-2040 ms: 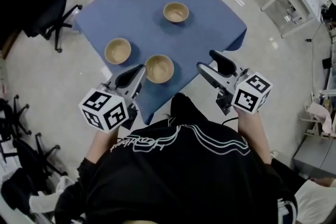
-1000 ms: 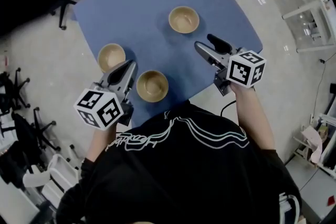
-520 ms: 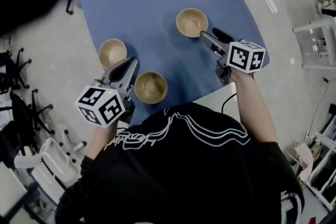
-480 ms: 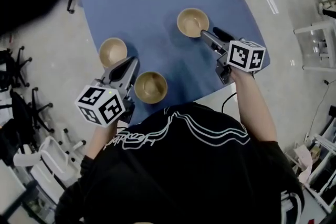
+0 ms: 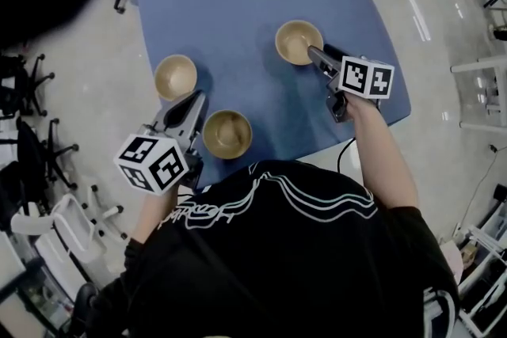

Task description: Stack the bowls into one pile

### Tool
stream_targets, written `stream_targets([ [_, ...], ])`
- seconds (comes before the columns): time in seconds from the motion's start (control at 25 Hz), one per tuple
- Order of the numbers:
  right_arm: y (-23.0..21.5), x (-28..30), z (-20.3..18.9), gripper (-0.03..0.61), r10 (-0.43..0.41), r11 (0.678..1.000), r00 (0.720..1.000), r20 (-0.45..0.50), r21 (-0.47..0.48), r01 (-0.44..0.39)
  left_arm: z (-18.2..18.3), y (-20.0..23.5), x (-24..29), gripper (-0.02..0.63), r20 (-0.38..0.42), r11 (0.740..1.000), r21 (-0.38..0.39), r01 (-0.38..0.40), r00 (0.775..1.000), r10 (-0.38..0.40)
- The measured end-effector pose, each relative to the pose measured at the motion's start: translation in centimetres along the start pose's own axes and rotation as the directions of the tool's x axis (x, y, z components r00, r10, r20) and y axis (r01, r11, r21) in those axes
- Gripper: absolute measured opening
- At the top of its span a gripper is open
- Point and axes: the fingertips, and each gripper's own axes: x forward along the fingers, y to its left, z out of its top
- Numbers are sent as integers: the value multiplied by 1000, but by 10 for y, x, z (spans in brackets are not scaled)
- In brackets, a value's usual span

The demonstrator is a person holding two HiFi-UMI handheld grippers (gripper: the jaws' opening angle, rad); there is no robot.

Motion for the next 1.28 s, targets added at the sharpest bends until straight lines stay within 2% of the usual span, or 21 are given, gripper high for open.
stream_targets([
  [0.24,-5,7,2,189,-16,1000,1000,-15,3,16,-5,6,-2,32,28,1000,-24,-13,1000,13],
  [0.36,-7,9,0,124,-40,999,999,-14,21,40,-9,10,-4,33,48,999,-39,-12,999,14],
  [0.6,-6,11,0,98,-50,998,999,-11,22,50,-15,20,-7,33,72,997,-67,-24,997,29],
  [0.92,-10,14,0,57,-69,995,998,8,79,68,-27,39,-6,32,85,993,-117,-29,996,39],
  [1.28,-5,15,2,41,-94,994,995,20,66,93,-39,53,-12,33,88,989,-144,-39,995,52],
])
